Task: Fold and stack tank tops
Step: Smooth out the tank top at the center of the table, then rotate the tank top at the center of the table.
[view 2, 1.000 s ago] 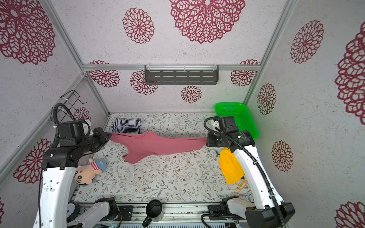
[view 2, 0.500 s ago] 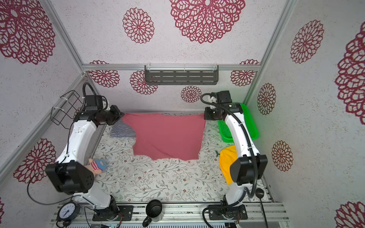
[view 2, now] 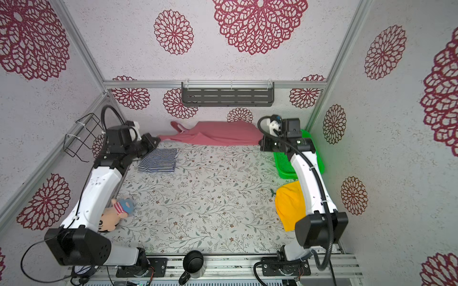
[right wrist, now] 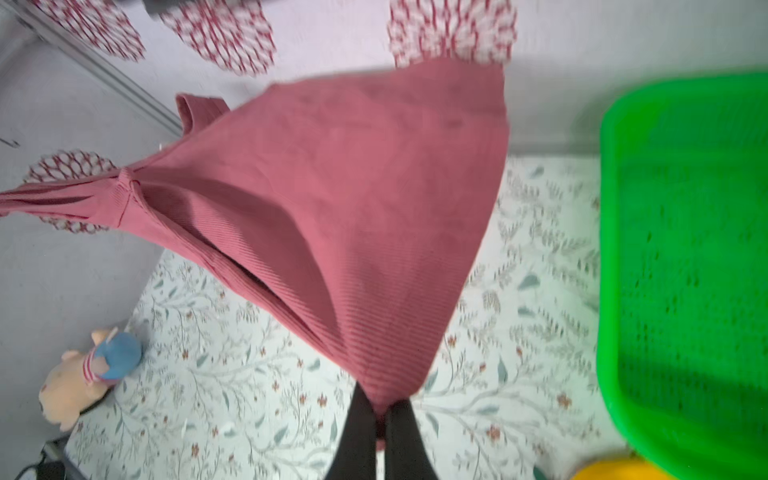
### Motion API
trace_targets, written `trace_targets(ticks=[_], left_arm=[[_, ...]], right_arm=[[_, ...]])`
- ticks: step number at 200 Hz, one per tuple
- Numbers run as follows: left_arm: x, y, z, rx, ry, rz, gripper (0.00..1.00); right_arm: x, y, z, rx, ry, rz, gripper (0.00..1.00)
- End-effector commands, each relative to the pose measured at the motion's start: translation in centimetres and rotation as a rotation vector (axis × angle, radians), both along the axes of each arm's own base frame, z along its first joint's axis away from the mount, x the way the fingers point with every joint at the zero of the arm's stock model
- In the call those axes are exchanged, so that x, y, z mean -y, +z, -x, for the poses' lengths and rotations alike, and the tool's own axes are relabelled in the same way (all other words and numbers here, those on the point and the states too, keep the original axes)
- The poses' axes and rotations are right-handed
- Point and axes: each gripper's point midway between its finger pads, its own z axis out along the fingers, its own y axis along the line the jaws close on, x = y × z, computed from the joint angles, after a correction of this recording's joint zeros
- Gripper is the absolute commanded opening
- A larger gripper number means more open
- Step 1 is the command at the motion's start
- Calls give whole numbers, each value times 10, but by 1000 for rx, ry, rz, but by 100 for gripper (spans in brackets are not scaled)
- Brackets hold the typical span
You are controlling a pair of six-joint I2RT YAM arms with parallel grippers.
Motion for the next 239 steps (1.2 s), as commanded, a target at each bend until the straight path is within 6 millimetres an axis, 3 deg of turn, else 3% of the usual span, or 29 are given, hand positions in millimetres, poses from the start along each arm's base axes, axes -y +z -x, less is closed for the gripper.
trace_targets(ticks=[1,22,47,62,67,74,81,93,109,119,136,156,177,202,223,239], left_arm=[[-4,-76,28,-79,37,6,0],[-8,-141,74,-184,64,3,0],[-12,-183,121,-259,109,20,0],[-18,-200,149,-319,152,22,0],[-21,-204,159,-346,173,18,0],[-27,-209,174,-378,199,-6,15],[-33,-209,186,-395,236,-20,37],[-38,-201,192,-348,289,-15,59],[-52,-183,201,-308,373,-29,67],[-58,-170,204,-291,403,-49,66],[-55,-157,200,-309,381,-52,60],[-30,-153,183,-353,280,-49,55],[8,-151,161,-353,163,-105,50],[53,-180,148,-451,18,-138,50],[69,-206,138,-495,-13,-121,50],[69,-211,131,-493,3,-131,51]], right_arm=[[-1,-62,29,-95,-20,-69,0],[2,-129,81,-260,-63,-104,0],[6,-172,137,-412,-145,-152,0],[14,-179,159,-460,-198,-141,37],[15,-178,165,-467,-206,-136,45],[21,-176,172,-465,-225,-113,53],[28,-171,176,-458,-245,-76,59],[41,-163,182,-454,-267,-1,64],[51,-148,180,-435,-277,74,65],[53,-142,178,-428,-276,95,62],[47,-144,176,-446,-255,150,40],[8,-168,186,-497,-128,238,30],[-6,-202,203,-591,-94,244,14],[-8,-216,218,-630,-92,231,14],[-10,-230,215,-631,-100,228,19],[-12,-236,205,-613,-114,228,23]])
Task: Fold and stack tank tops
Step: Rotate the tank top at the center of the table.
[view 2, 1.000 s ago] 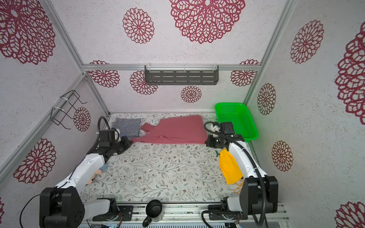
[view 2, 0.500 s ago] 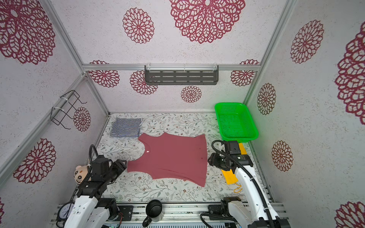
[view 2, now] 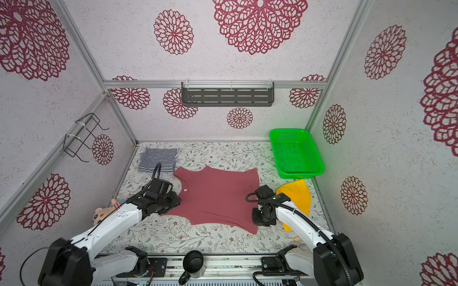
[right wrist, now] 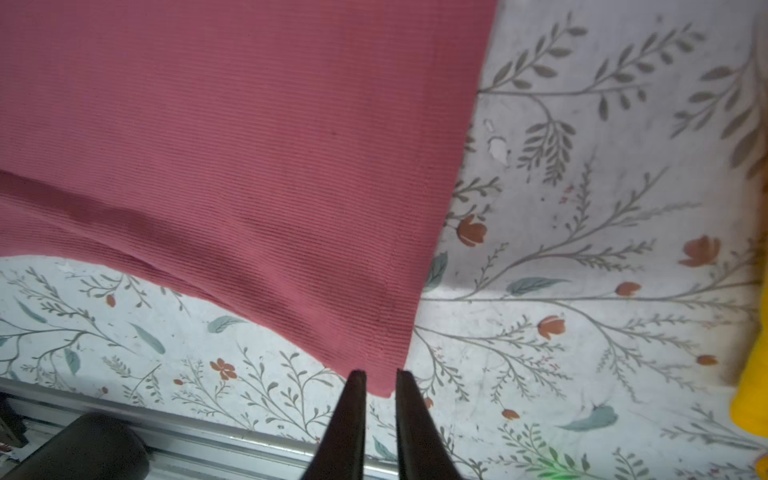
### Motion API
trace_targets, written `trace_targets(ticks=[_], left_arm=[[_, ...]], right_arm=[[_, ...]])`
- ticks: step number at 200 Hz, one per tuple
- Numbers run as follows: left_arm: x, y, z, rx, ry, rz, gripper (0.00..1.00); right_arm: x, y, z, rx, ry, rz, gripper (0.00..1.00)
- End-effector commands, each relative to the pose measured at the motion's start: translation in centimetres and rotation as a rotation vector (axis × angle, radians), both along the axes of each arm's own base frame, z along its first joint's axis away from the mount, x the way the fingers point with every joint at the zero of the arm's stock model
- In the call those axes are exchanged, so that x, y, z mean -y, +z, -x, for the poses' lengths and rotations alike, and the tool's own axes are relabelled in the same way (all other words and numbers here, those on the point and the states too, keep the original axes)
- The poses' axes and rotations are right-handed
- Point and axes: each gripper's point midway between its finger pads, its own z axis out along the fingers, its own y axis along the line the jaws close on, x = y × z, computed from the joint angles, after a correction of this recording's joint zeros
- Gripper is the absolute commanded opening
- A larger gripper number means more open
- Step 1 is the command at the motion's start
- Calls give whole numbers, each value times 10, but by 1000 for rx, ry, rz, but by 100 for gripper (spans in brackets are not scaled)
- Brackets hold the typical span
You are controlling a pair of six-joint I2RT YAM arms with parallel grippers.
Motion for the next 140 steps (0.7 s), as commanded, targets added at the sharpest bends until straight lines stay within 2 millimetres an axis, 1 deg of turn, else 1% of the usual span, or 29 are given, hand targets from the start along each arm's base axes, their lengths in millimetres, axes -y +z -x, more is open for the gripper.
trace_targets(ticks=[1,11,24,30,48,58,69,85,96,115,123,125,127,129,140], left_arm=[[9,4,-20,59,13,32,51],[8,10,-28,85,11,12,52],[7,22,-46,139,20,-6,52],[8,29,-57,165,15,-7,53],[7,31,-91,177,8,-33,54],[8,24,-110,173,8,-25,54],[15,17,-129,164,0,-1,54],[22,3,-148,138,-19,-12,54],[26,-9,-158,116,-28,-16,54],[30,-33,-167,68,-22,-3,54],[34,-40,-172,64,-17,17,54],[35,-39,-174,68,-15,24,54],[36,-51,-173,46,-14,21,54],[36,-55,-174,38,-11,24,54],[41,-66,-180,26,-7,46,54]], right_arm=[[-5,-2,-22,63,-43,-4,23],[-4,1,-36,102,-47,18,24],[-8,9,-56,158,-30,28,23],[-9,12,-67,187,-25,37,23],[-9,21,-97,248,-20,57,23],[-5,23,-115,286,-21,76,22],[-1,22,-131,313,-19,93,21],[5,20,-150,340,-6,131,19],[7,18,-162,364,0,143,18],[1,15,-179,386,6,125,17],[-2,11,-185,384,8,119,17],[-3,10,-186,384,11,119,16],[-3,9,-187,384,12,117,16],[-4,7,-188,382,14,115,16],[-6,1,-192,373,19,112,15]])
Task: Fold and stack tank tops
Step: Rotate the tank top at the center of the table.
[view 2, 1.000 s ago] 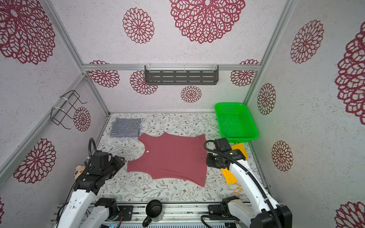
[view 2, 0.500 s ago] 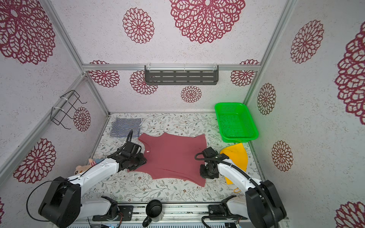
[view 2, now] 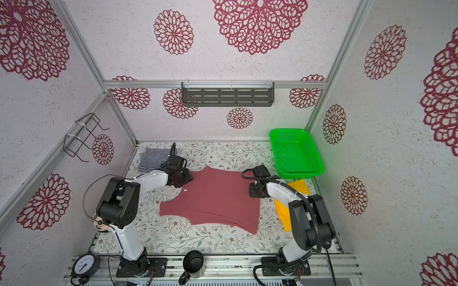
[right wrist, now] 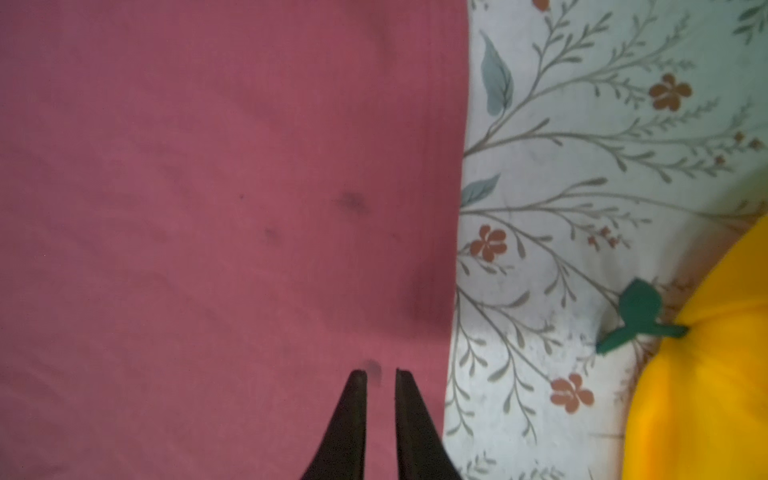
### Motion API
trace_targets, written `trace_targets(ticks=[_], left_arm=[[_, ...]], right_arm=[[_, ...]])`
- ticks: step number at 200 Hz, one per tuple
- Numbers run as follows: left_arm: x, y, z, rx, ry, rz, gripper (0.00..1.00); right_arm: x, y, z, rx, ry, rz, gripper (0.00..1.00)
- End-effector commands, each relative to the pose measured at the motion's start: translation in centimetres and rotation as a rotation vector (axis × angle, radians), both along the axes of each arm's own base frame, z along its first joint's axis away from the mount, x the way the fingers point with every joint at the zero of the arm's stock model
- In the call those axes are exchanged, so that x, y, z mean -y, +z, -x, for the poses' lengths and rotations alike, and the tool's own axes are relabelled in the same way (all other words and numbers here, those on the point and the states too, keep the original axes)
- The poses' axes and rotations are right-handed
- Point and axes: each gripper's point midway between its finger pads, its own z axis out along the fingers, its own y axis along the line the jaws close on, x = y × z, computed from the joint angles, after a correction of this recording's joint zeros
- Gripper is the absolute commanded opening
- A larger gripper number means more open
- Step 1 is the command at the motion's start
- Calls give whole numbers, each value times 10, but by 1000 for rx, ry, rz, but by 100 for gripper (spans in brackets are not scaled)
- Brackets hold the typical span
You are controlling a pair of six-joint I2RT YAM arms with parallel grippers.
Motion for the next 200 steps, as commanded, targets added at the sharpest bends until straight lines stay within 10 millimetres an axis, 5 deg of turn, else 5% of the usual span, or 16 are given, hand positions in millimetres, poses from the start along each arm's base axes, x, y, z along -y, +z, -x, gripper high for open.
trace_targets(ticks=[1,34,85,116,143,168,183,200], left_arm=[[12,-20,-14,-17,0,57,54],[31,-43,-40,-39,-8,106,54],[77,-65,-86,-52,-94,152,56],[114,-70,-102,-53,-179,170,57],[144,-68,-115,-38,-266,223,60],[149,-31,-127,76,-350,221,66],[139,17,-133,190,-371,181,74],[125,68,-131,267,-384,148,84]], right_arm=[[-6,4,-24,63,34,4,15],[-4,-15,-10,4,41,3,14],[-10,-31,57,-102,6,-111,14],[-54,-40,98,-174,17,-312,15],[-95,-6,109,-148,119,-450,20],[-50,36,93,-39,88,-222,24],[-23,57,81,17,70,-86,29],[-16,64,68,45,70,-44,35]])
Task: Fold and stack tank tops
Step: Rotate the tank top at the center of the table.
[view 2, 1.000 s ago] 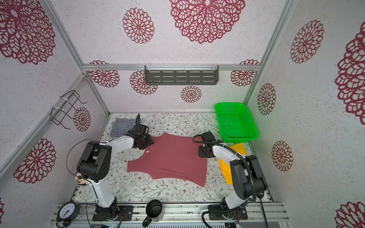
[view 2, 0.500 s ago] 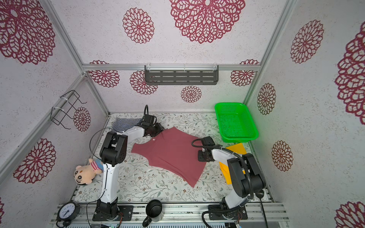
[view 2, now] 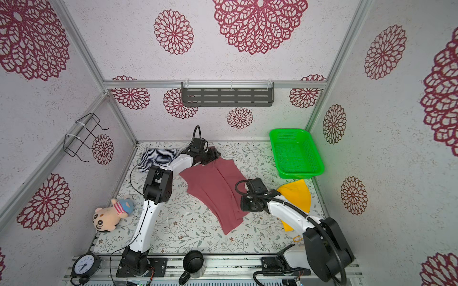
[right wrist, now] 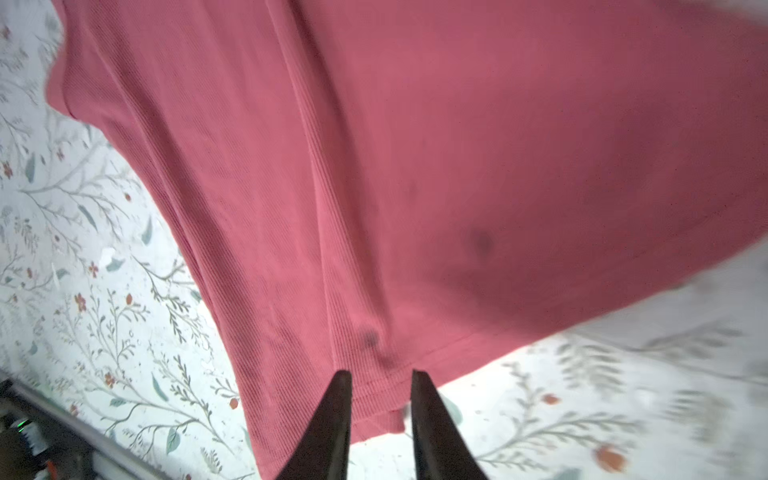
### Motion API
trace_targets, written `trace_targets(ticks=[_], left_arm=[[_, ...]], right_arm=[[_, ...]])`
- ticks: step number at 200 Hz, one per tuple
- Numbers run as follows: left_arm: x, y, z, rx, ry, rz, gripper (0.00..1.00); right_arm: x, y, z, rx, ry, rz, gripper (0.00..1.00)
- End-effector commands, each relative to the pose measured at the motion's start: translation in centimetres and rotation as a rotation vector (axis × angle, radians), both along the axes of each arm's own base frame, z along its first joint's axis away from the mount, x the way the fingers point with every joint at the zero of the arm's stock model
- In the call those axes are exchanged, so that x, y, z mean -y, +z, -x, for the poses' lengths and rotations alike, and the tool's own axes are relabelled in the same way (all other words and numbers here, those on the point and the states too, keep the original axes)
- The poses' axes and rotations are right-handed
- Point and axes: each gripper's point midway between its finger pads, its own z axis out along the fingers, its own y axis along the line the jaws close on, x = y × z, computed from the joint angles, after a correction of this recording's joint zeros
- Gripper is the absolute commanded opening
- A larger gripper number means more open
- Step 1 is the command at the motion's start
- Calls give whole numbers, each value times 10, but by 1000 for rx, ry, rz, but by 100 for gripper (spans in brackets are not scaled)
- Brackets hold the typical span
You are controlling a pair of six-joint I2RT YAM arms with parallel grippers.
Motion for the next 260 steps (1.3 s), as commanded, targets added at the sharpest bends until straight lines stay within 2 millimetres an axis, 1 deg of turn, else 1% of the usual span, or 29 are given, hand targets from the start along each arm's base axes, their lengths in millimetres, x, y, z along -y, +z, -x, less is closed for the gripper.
trace_targets(ticks=[1,11,12,22,29,30,39,51,53,54,56,58,72,85,102,109,115,117,119,153,174,187,211,230,234,237,244,253,260], left_arm=[[-18,49,19,50,-47,-72,84],[-26,72,27,76,-45,-94,86],[-27,69,28,70,-45,-100,86],[-39,81,43,58,-36,-131,86],[-47,83,58,31,-24,-151,84],[-48,80,61,22,-21,-156,84],[-57,82,79,3,8,-152,82],[-70,66,106,-38,53,-139,80],[-72,60,110,-52,62,-139,79],[-73,57,111,-59,66,-138,79],[-75,65,114,-44,78,-128,78],[-77,64,117,-46,87,-125,78],[-90,45,131,-87,136,-114,76],[-94,33,134,-116,153,-94,75],[-97,22,131,-127,160,-110,75],[-99,20,128,-127,160,-126,74],[-101,23,125,-117,160,-142,74],[-102,10,125,-141,158,-158,74],[-104,7,125,-146,159,-167,74],[-119,-22,110,-199,182,-172,72],[-125,-38,118,-245,186,-179,72],[-128,-47,128,-272,191,-182,72],[-133,-54,150,-307,205,-169,72],[-133,-54,178,-331,224,-147,72],[-133,-58,185,-343,229,-143,72],[-132,-48,187,-322,232,-129,72],[-130,-45,197,-322,242,-118,72],[-129,-45,210,-325,251,-112,72],[-129,-43,216,-321,260,-109,72]], right_arm=[[36,10,-6,25,-20,184,35],[32,8,-14,32,-11,181,35],[31,8,-15,33,-9,179,35],[25,4,-23,47,2,164,34],[23,0,-31,60,1,162,32],[23,-1,-31,58,2,163,31],[23,-8,-42,62,-2,168,28],[25,-21,-55,53,-19,170,26],[26,-23,-57,48,-20,168,25],[26,-25,-57,44,-21,169,25],[26,-27,-59,41,-21,166,25],[25,-29,-61,40,-22,164,25],[24,-41,-66,18,-17,161,24],[24,-46,-68,7,-9,163,23],[28,-48,-68,2,-15,176,23],[30,-49,-66,-2,-20,177,23],[32,-50,-64,-7,-24,178,23],[33,-51,-64,-7,-26,178,23],[34,-51,-64,-9,-29,178,23],[58,-77,-65,-67,-107,205,22],[73,-87,-74,-92,-141,237,21],[81,-90,-87,-96,-156,255,21],[89,-85,-122,-68,-176,268,21],[98,-69,-158,-12,-188,294,21],[100,-65,-164,3,-188,301,21],[101,-60,-170,18,-188,303,21],[103,-51,-181,44,-182,317,22],[103,-36,-188,66,-162,330,25],[99,-20,-190,91,-146,327,28]])
